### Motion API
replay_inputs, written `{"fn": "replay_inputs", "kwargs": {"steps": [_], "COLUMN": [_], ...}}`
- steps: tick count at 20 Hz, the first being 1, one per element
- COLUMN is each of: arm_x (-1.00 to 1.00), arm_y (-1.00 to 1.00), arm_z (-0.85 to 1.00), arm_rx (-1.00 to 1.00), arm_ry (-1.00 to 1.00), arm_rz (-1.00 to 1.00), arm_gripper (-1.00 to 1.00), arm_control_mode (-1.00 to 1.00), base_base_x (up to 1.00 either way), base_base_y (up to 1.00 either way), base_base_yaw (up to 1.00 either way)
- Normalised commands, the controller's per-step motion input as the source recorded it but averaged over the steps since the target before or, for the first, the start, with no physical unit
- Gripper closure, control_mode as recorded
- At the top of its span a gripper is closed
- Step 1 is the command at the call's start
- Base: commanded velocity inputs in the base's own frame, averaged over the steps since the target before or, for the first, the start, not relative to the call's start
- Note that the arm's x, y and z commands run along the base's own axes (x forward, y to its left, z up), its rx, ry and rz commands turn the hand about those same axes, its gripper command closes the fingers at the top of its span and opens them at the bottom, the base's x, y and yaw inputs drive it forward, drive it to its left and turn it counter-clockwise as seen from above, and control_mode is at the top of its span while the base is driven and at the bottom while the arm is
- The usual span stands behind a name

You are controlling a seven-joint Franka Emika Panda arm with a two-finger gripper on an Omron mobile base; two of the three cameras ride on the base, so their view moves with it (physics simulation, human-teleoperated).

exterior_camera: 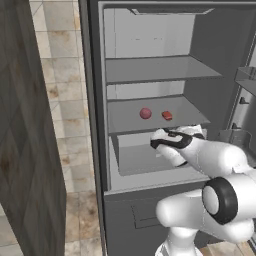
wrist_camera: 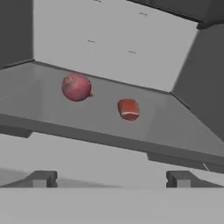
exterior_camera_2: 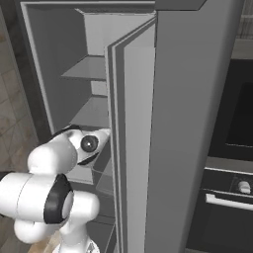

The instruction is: Move the pork loin and onion from the top shelf to the second highest shelf to make space. Then, place the pitcher from the counter on the cleared top shelf.

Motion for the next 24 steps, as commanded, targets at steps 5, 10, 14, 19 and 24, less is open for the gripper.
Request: {"fn": "replay_inputs", "kwargs": {"steps": [5, 10, 14, 19, 24], "arm_x": [-0.62, -0.48, -0.42, -0.40, -0.77], "arm_y": [0.37, 0.30, 0.29, 0.21, 0.17], "arm_z": [1.00, 1.00, 1.00, 0.81, 0.01], "arm_rx": [0.00, 0.03, 0.06, 0.12, 0.27], "arm_ry": [0.01, 0.19, 0.28, 0.34, 0.16], "arm_rz": [0.00, 0.02, 0.05, 0.13, 0.15], "arm_gripper": [-1.00, -1.00, -1.00, -1.00, -1.00], "arm_control_mode": [-1.00, -1.00, -1.00, -1.00, -1.00], "base_base_x": [0.00, 0.00, 0.00, 0.00, 0.00], "base_base_y": [0.00, 0.00, 0.00, 0.00, 0.00], "base_base_yaw": [0.00, 0.00, 0.00, 0.00, 0.00]}}
